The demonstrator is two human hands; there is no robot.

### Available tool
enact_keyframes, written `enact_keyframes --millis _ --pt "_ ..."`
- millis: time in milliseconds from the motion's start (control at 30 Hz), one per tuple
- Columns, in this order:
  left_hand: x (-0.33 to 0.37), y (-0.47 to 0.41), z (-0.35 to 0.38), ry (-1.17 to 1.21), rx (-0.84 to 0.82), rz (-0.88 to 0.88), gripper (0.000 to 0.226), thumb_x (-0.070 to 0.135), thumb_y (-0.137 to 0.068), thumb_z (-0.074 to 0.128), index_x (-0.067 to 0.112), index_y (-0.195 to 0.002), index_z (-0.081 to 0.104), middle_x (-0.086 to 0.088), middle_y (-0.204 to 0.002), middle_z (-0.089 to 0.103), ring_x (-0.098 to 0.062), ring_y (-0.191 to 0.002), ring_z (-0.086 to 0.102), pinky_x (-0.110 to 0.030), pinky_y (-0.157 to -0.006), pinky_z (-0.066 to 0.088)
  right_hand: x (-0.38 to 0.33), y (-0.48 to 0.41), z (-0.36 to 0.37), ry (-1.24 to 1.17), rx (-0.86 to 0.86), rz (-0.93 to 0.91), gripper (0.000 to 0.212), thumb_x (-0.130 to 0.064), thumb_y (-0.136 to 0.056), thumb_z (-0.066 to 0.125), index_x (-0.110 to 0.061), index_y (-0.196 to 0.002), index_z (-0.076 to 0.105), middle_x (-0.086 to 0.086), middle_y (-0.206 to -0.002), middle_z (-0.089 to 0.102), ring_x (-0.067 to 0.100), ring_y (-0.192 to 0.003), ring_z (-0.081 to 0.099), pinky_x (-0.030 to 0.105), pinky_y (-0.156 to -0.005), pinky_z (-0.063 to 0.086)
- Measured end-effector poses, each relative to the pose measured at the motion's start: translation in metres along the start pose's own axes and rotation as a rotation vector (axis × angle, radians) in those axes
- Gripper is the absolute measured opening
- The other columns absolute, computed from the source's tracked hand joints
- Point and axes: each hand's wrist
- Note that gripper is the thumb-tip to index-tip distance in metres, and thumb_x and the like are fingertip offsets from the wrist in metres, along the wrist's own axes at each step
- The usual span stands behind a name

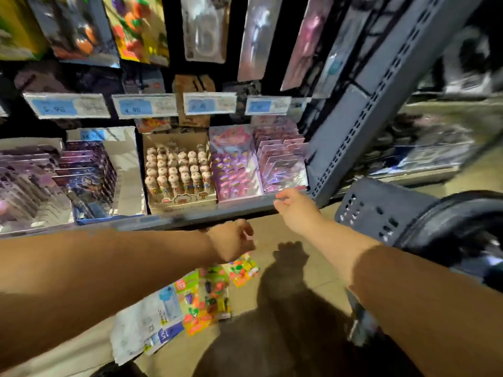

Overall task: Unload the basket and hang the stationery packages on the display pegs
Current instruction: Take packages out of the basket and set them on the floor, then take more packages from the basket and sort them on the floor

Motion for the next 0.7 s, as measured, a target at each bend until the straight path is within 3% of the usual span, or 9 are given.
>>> enact_keyframes --millis 67,167,233,300,400,467,500,567,700 --pt "0.045 -0.001 0.021 -0.035 -0.057 0.131 0.048 0.043 -0.097 0.055 0.015 -0.135 0.047 -0.004 -0.13 0.059 -0.021 -0.112 0.058 -0.022 -0.091 0.039 0.007 0.006 -0.039 0.026 0.072 -0.004 0.032 -0.028 -0.102 0.043 -0.016 -0.129 0.055 0.008 -0.123 0.059 0.031 -0.112 0.057 0.033 -0.086 0.045" --pt "0.109 0.0 0.065 0.202 -0.195 0.266 0.055 0.039 -0.095 0.06 0.01 -0.138 0.041 -0.009 -0.125 0.052 -0.016 -0.101 0.049 -0.019 -0.084 0.037 0.02 0.018 -0.078 0.034 0.122 0.027 0.029 -0.027 -0.102 0.043 -0.014 -0.125 0.056 0.01 -0.117 0.059 0.032 -0.106 0.059 0.034 -0.079 0.046" --pt "0.145 0.002 0.093 0.351 -0.217 0.315 0.071 0.051 -0.088 0.065 0.007 -0.137 0.04 -0.007 -0.12 0.049 -0.018 -0.104 0.048 -0.025 -0.092 0.041 0.028 0.026 -0.095 0.042 0.125 0.012 0.035 -0.024 -0.103 0.042 0.0 -0.126 0.054 0.025 -0.12 0.059 0.041 -0.108 0.059 0.046 -0.087 0.05" --pt "0.169 0.003 0.116 0.445 -0.191 0.346 0.095 0.067 -0.079 0.062 0.005 -0.144 0.031 -0.011 -0.139 0.046 -0.025 -0.125 0.047 -0.041 -0.107 0.039 0.034 0.032 -0.107 0.056 0.131 0.005 0.039 -0.02 -0.103 0.041 0.009 -0.127 0.051 0.032 -0.126 0.054 0.046 -0.113 0.055 0.052 -0.093 0.047" --pt "0.185 -0.008 0.137 0.543 -0.106 0.347 0.081 0.051 -0.094 0.053 0.004 -0.151 0.02 -0.012 -0.156 0.032 -0.03 -0.142 0.033 -0.046 -0.113 0.032 0.041 0.039 -0.121 0.041 0.124 0.027 0.041 -0.019 -0.103 0.04 0.009 -0.131 0.048 0.035 -0.133 0.048 0.048 -0.119 0.051 0.047 -0.088 0.05" --pt "0.191 -0.012 0.136 0.582 -0.028 0.35 0.067 0.046 -0.098 0.049 0.004 -0.146 0.03 -0.014 -0.148 0.043 -0.031 -0.137 0.039 -0.042 -0.11 0.035 0.044 0.042 -0.127 -0.012 0.11 0.01 0.041 -0.02 -0.103 0.04 0.007 -0.133 0.047 0.034 -0.127 0.053 0.046 -0.117 0.053 0.054 -0.097 0.047" --pt "0.193 -0.014 0.135 0.598 -0.004 0.354 0.061 0.043 -0.1 0.048 0.003 -0.143 0.034 -0.014 -0.145 0.046 -0.031 -0.135 0.042 -0.04 -0.109 0.036 0.045 0.044 -0.13 -0.05 0.102 0.008 0.04 -0.023 -0.103 0.04 0.0 -0.135 0.047 0.023 -0.121 0.057 0.041 -0.114 0.058 0.054 -0.097 0.048" --pt "0.196 -0.016 0.132 0.618 -0.015 0.355 0.06 0.041 -0.101 0.045 0.005 -0.147 0.03 -0.012 -0.149 0.042 -0.027 -0.138 0.038 -0.038 -0.113 0.032 0.045 0.047 -0.135 -0.116 0.092 0.001 0.036 -0.027 -0.103 0.041 -0.014 -0.136 0.047 0.007 -0.116 0.054 0.027 -0.105 0.061 0.044 -0.091 0.053" --pt "0.202 -0.021 0.127 0.681 -0.014 0.336 0.062 0.044 -0.101 0.044 0.013 -0.151 0.026 -0.008 -0.154 0.038 -0.024 -0.142 0.034 -0.041 -0.116 0.028 0.047 0.052 -0.153 -0.202 0.096 -0.078 0.032 -0.025 -0.103 0.041 -0.018 -0.133 0.049 0.006 -0.128 0.053 0.012 -0.087 0.059 0.02 -0.063 0.048"
Point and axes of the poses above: each hand's wrist, its own y-axis away from the middle knuckle, its own z-axis out of the palm, x = y × z
